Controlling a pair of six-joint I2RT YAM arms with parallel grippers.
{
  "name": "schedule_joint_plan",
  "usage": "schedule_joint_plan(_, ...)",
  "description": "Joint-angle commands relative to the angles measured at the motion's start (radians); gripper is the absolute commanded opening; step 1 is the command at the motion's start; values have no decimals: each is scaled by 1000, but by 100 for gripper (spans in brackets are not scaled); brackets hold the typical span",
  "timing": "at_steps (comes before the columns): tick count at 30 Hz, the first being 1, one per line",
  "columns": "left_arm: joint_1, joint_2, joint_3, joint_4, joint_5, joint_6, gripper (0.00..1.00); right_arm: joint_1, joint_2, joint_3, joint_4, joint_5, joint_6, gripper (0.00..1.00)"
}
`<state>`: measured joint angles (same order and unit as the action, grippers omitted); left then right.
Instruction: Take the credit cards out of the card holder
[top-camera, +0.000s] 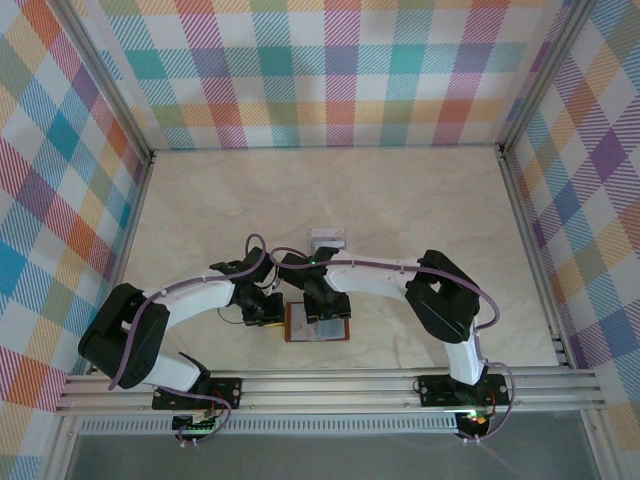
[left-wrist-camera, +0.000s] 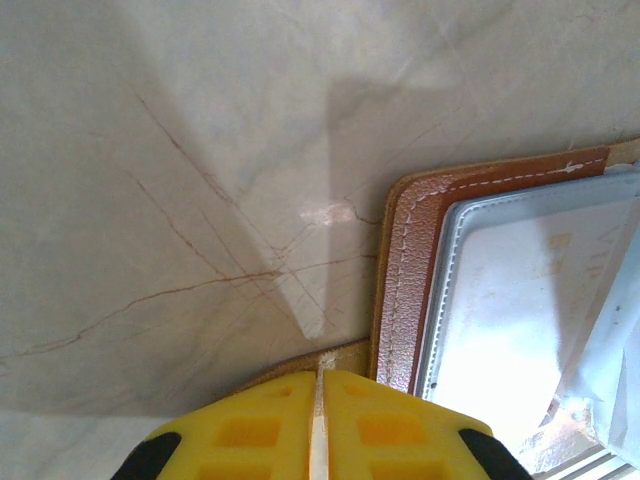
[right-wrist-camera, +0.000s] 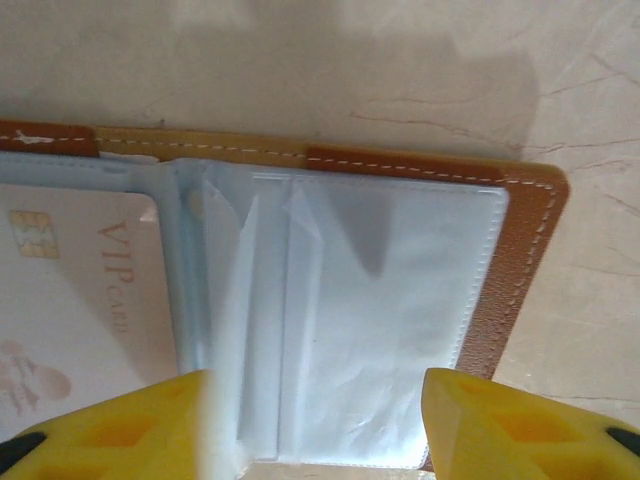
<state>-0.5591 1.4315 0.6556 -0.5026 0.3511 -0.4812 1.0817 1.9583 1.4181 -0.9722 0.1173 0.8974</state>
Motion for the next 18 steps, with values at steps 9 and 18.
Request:
schedule_joint_plan(9, -10, 1, 9, -47, -2, -2, 13, 5, -18, -38, -46, 45, -2, 58)
schedule_joint_plan(18, -15, -9, 14, -56, -3, -7, 13, -5, -15, -110, -24, 53, 10, 58)
